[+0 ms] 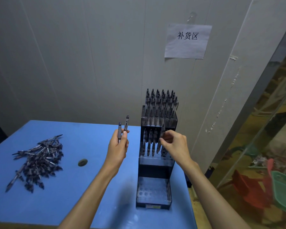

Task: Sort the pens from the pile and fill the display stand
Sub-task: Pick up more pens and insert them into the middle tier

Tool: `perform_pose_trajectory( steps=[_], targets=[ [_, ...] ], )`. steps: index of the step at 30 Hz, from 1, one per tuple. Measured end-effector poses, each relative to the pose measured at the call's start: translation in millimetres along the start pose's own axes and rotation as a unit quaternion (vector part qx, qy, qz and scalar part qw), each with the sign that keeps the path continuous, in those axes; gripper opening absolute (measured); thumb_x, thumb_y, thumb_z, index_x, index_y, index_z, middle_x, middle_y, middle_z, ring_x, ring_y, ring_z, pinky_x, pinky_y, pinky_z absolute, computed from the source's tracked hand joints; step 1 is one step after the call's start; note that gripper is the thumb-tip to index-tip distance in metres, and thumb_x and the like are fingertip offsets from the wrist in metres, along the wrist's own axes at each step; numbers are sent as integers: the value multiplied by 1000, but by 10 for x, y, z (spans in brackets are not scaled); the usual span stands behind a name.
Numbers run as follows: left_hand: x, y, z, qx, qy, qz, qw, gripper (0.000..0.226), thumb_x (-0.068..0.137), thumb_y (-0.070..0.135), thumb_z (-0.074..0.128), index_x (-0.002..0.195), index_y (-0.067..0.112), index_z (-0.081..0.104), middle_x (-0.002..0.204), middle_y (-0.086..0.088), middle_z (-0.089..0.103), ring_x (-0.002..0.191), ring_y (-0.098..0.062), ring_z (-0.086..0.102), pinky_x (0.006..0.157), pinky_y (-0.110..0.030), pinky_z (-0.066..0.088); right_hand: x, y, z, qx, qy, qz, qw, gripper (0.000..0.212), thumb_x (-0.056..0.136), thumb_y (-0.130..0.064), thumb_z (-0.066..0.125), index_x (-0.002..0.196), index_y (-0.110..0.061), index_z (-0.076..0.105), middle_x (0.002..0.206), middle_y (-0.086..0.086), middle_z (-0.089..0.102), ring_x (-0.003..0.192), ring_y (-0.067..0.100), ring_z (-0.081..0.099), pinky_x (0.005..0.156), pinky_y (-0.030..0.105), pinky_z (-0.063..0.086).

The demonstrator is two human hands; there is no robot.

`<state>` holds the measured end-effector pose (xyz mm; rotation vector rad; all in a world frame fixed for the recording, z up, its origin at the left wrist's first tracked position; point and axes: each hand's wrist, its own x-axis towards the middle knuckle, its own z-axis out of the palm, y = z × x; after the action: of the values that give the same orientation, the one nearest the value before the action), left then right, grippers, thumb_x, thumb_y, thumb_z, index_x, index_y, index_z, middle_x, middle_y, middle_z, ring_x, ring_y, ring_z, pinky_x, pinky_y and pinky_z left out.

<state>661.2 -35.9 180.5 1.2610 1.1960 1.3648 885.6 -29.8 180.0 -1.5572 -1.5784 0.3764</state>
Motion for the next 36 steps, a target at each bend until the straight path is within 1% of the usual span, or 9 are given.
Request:
perform_pose_trajectory(
  steps=[3,6,11,18,22,26,29,33,36],
  targets=[
    [23,-14,1,-11,-2,-38,999,18,109,27,42,109,16,56,72,1,49,50,-7,33,44,-20,26,5,-3,6,0,5,13,1000,6,86,-12,76,90,-13,72,77,-8,69,74,0,66,75,14,54],
    [13,-14,25,-16,-14,-29,999,19,108,26,45,112,15,59,75,-2,53,49,-7,32,43,-20,25,1,37,40,-21,-25,19,999,6,85,-11,76,85,-14,71,76,-7,70,73,3,67,75,20,58],
    [2,-4,62,-6,-19,-2,1000,21,108,30,44,114,22,63,74,0,50,51,-7,31,43,-18,26,-34,135,140,-46,-52,27,997,16,85,-15,79,98,-8,76,87,-1,75,81,9,70,85,30,59],
    [1,19,89,-19,-38,-22,999,8,105,23,53,108,18,59,75,2,61,53,-8,33,44,-18,28,-25,53,-26,-22,-14,7,1000,21,85,-18,78,104,-9,76,90,-3,75,82,3,69,87,24,58],
    [-28,49,173,-21,-42,-7,999,8,99,23,64,105,18,67,74,1,66,51,-9,35,46,-19,32,0,-94,-142,-24,47,-83,995,22,84,-12,78,106,-10,74,94,-2,73,84,6,67,86,23,57],
    [-32,78,299,-2,-39,4,999,11,92,19,74,101,13,71,87,-9,73,53,1,54,53,-12,42,36,-270,-202,-70,79,-194,975,26,82,-15,79,107,-14,72,106,-4,65,101,10,57,91,19,45],
    [-33,118,350,19,-47,12,999,13,87,18,80,97,13,72,87,-4,73,70,-4,68,59,-15,50,29,-343,-222,-135,62,-229,962,32,81,-26,81,111,-21,74,115,-5,62,110,14,50,90,28,41],
    [5,131,361,44,-76,23,996,11,85,20,82,94,18,77,90,2,77,91,-11,73,84,-29,58,24,-364,-230,-163,23,-249,954,22,83,-32,79,104,-26,77,107,-10,65,104,15,49,81,34,42],
    [33,146,382,59,-79,19,995,9,86,23,81,95,23,78,92,6,77,92,-8,72,86,-30,57,14,-341,-215,-140,-25,-251,957,19,86,-27,76,105,-23,77,99,-9,67,95,12,48,82,30,43]
  ],
)
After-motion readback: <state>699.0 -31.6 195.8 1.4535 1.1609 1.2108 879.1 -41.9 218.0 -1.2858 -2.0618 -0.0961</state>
